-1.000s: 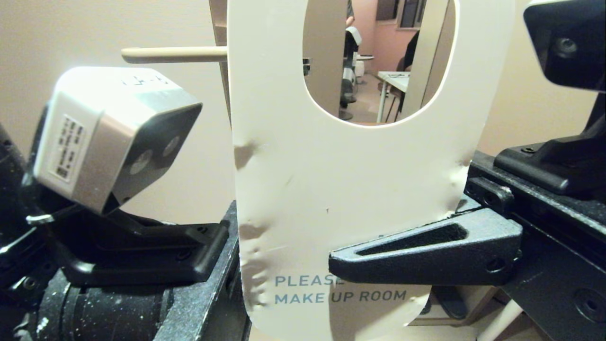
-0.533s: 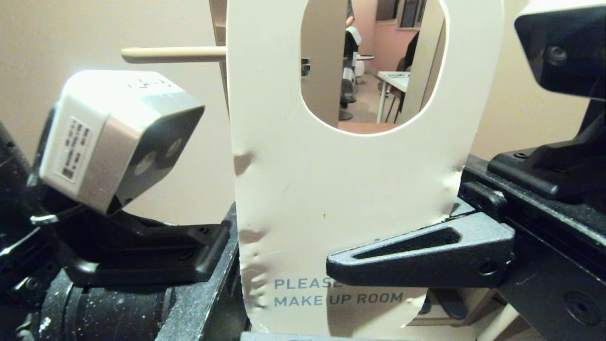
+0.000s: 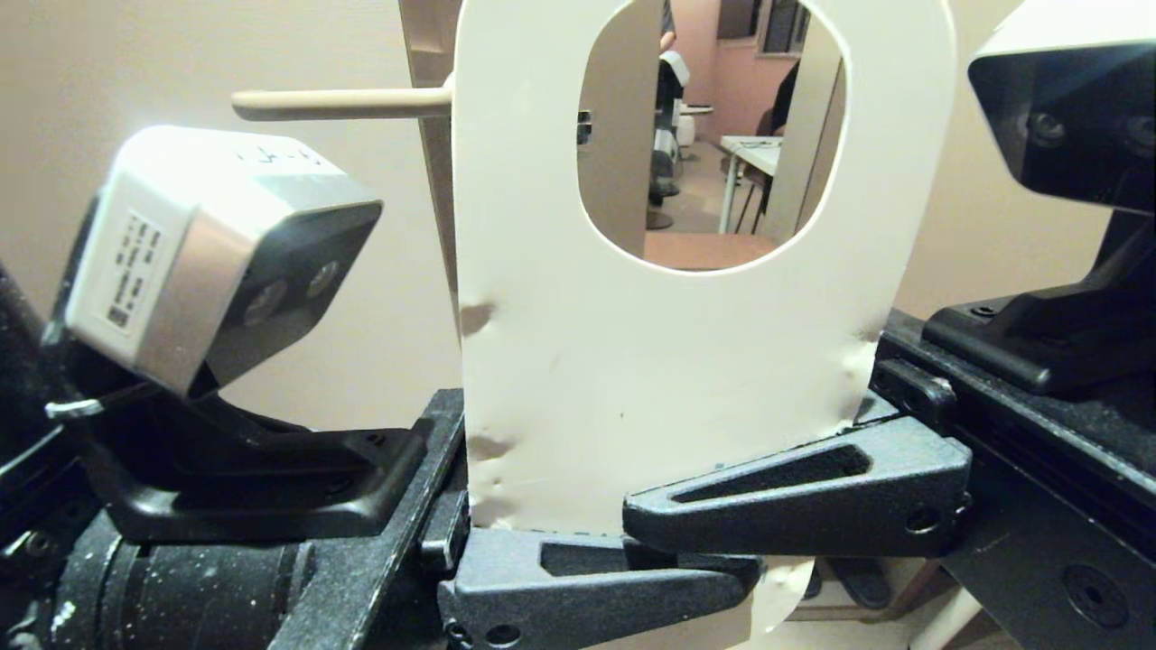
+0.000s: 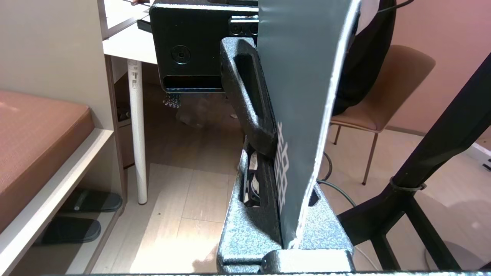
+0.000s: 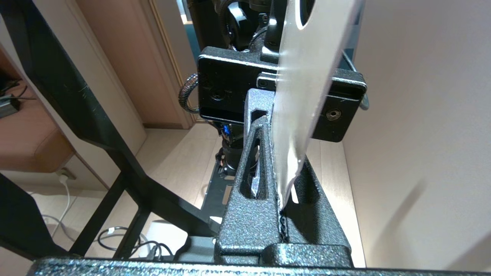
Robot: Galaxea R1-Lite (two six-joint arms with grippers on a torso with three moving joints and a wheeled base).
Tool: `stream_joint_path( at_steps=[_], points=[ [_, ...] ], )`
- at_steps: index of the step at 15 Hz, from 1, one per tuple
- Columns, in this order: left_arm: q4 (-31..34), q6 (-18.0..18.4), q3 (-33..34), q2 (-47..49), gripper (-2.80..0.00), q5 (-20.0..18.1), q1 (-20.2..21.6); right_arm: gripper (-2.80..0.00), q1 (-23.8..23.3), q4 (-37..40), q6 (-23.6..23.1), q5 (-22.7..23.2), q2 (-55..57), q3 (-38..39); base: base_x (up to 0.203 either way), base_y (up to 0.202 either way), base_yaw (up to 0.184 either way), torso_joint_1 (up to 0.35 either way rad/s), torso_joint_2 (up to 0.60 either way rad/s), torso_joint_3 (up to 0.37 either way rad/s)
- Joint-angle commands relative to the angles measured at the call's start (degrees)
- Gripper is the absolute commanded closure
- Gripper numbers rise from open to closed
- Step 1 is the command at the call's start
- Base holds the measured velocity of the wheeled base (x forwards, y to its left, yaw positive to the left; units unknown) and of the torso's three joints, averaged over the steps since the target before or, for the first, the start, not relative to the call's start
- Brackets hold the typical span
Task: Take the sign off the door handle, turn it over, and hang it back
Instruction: Hand it to the other hand
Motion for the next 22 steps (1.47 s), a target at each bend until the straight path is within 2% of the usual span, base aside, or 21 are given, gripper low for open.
stream_joint_path(
  at_steps=[1,5,6,16,22],
  points=[
    [-0.4,-0.1,0.1,-0.5,0.0,-0.2,0.0,0.0,0.0,-0.1,0.0,0.1,0.0,-0.1,0.0,0.0,0.0,0.0,0.0,0.0],
    [-0.4,0.1,1.2,-1.0,0.0,-0.2,-0.1,0.0,0.0,0.0,-0.1,-1.1,0.0,0.1,0.0,0.0,0.0,0.0,0.0,0.0],
    [-0.4,0.1,1.3,-1.1,0.0,-0.1,-0.2,-2.8,0.0,-0.1,-0.1,-1.5,0.0,0.1,0.0,0.0,0.0,0.0,0.0,0.0],
    [-0.6,0.3,3.2,-1.4,0.0,0.3,-0.8,-2.8,-0.1,-0.1,0.0,-1.6,-2.0,1.3,0.0,0.0,0.0,0.0,0.0,0.0],
    [-0.6,0.2,4.5,-2.4,0.0,0.6,2.6,-2.8,-0.9,0.0,0.2,-2.0,-6.2,4.6,0.0,0.0,0.0,0.0,0.0,0.0]
  ],
)
